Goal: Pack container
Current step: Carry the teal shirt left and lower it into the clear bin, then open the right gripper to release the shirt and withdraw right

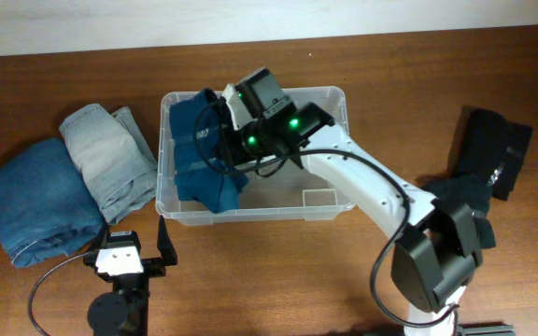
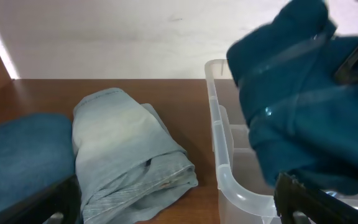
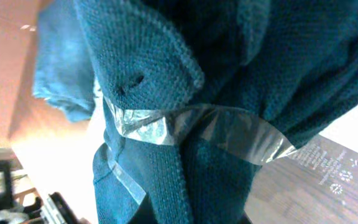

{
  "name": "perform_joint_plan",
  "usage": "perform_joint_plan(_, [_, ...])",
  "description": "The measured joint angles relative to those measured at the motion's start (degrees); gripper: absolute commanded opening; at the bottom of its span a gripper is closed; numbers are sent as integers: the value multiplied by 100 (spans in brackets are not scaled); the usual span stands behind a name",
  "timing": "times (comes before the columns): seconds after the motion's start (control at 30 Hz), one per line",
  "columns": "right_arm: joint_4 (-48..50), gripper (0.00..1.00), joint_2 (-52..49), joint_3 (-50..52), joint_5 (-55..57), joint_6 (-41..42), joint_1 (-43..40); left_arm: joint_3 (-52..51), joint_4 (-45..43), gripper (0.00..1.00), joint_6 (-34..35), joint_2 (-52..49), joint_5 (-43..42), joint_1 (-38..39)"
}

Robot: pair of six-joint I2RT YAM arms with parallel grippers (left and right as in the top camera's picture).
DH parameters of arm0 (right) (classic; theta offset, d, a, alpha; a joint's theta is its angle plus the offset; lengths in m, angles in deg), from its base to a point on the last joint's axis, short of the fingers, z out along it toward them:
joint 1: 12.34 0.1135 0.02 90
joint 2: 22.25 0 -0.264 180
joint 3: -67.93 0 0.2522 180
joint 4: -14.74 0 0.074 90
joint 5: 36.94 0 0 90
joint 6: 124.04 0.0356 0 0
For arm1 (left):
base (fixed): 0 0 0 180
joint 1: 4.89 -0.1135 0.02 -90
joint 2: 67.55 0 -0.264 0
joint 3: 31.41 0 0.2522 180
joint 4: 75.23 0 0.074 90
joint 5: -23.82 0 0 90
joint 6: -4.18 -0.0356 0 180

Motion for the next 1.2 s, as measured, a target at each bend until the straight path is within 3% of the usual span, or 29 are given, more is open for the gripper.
perform_joint_plan(1.2, [125,5,-1078,0,439,393,42,0,0,99,0,0,0,0])
